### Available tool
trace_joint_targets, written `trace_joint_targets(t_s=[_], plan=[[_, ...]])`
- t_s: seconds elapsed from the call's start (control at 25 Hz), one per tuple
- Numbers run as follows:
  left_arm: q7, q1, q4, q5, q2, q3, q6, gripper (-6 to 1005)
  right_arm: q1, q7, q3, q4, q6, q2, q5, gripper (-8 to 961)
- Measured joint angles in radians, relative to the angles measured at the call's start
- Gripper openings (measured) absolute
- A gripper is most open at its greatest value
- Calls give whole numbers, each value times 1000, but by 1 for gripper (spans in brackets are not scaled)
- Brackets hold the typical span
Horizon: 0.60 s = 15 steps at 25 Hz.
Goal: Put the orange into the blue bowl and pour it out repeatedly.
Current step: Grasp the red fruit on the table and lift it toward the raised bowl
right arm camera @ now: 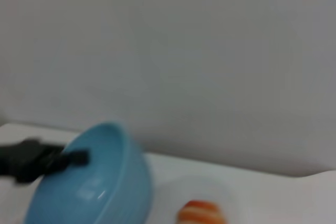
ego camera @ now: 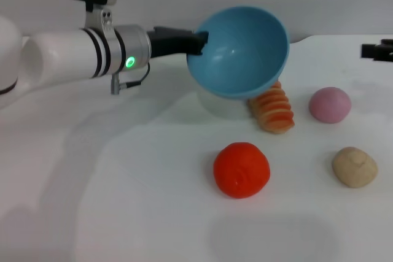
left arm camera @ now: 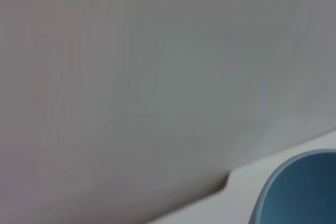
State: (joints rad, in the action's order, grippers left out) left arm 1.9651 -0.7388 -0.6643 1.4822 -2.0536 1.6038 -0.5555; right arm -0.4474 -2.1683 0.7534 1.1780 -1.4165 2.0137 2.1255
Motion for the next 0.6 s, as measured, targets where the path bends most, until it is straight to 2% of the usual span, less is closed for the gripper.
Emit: trace_joint_targets(t_s=[0.08, 0.24, 0.32, 0.44, 0.6], plan=[[14, -9, -10, 28, 0, -16, 6, -1, -8, -7, 12, -3, -17, 1, 8, 579], [91, -30, -6, 151, -1, -22, 55, -1, -52, -44, 103, -57, -64, 7, 74, 579], [129, -39, 0, 209, -2, -27, 97, -1, -75, -65, 143, -74, -70, 17, 125, 579], [173, -51, -2, 265, 0, -58, 116, -1, -108, -81, 168, -87, -72, 43, 190, 579], [180, -45, -15, 293, -1, -87, 108, -2, -129, -76, 216, -138, -45, 58, 177, 578]])
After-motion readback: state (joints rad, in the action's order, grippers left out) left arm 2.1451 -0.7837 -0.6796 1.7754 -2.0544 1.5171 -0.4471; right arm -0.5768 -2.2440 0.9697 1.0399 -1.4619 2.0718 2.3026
